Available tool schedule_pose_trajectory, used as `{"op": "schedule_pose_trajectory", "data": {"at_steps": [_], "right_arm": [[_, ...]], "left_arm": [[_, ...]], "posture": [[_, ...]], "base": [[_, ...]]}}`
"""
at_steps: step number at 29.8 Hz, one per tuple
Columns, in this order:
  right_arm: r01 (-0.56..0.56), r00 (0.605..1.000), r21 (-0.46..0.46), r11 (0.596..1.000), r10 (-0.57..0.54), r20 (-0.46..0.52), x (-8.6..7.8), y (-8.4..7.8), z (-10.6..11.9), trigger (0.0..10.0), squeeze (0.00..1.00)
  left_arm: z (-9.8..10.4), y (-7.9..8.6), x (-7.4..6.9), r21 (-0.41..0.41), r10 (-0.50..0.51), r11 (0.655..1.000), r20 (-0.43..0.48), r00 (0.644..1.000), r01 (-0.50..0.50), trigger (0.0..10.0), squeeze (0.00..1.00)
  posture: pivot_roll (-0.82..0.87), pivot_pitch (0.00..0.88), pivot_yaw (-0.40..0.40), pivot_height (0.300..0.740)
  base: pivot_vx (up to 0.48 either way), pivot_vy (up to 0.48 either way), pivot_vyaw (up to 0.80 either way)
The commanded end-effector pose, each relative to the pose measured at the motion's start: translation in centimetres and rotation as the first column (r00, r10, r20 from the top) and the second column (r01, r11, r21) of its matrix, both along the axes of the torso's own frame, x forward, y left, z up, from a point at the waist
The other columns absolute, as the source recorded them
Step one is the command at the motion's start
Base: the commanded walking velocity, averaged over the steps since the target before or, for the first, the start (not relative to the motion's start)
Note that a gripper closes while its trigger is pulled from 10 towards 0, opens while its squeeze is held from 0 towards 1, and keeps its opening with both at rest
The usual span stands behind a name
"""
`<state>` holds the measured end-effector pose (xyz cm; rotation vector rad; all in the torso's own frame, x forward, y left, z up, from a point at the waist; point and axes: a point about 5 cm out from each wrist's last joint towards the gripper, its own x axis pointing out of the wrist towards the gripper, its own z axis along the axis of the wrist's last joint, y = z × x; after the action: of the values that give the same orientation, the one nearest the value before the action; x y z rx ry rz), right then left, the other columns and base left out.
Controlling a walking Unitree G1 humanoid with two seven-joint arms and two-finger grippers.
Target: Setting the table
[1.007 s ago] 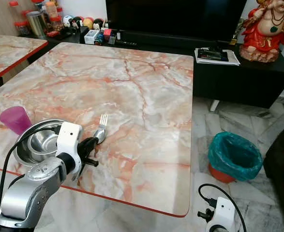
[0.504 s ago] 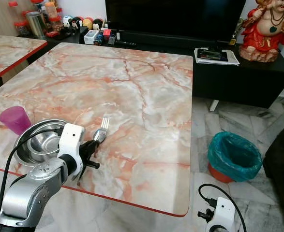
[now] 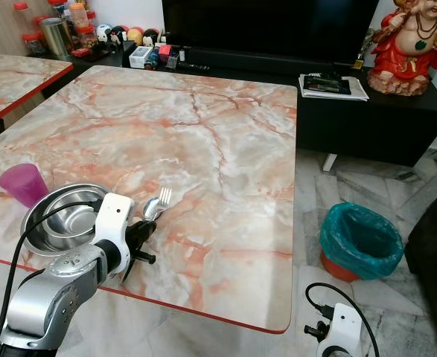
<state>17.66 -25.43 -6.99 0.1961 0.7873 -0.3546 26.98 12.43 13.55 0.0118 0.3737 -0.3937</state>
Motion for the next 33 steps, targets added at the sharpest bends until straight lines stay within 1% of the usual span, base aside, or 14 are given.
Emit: {"op": "schedule_pose_trajectory", "data": {"at_steps": [1, 7, 11, 26, 33], "right_arm": [[0.005, 1.0, -0.004, 1.0, -0.005, 0.003, 0.1, -0.2, 0.1, 10.0, 0.0], [0.005, 1.0, -0.003, 1.0, -0.005, 0.003, 0.1, -0.2, 0.1, 10.0, 0.0], [0.005, 1.0, -0.003, 1.0, -0.005, 0.004, 0.1, -0.2, 0.1, 10.0, 0.0], [0.005, 1.0, -0.002, 1.0, -0.005, 0.004, 0.1, -0.2, 0.1, 10.0, 0.0], [0.007, 1.0, -0.002, 1.0, -0.007, 0.005, 0.1, -0.2, 0.1, 10.0, 0.0]], "left_arm": [[-0.1, -0.1, 0.2, 0.02, 0.002, 1.0, -0.012, 1.0, -0.002, 10.0, 0.0], [-0.4, -0.2, 0.4, 0.041, 0.006, 0.999, -0.017, 1.0, -0.005, 10.0, 0.0], [-0.9, -0.2, 0.3, 0.061, 0.007, 0.998, -0.048, 0.999, -0.004, 10.0, 0.0], [-1.3, -0.4, 0.2, 0.059, 0.003, 0.998, -0.073, 0.997, 0.001, 10.0, 0.0], [-1.5, -0.3, 0.3, 0.072, 0.029, 0.997, -0.092, 0.995, -0.023, 10.0, 0.0]], "posture": [[0.06, 0.043, -0.017, 0.74], [0.06, 0.038, -0.015, 0.74], [0.06, 0.04, -0.016, 0.74], [0.06, 0.047, -0.019, 0.74], [0.06, 0.049, -0.018, 0.74]], "base": [[0.0, 0.0, 0.0], [0.0, 0.0, 0.0], [0.0, 0.0, 0.0], [0.0, 0.0, 0.0], [0.0, 0.0, 0.0]]}}
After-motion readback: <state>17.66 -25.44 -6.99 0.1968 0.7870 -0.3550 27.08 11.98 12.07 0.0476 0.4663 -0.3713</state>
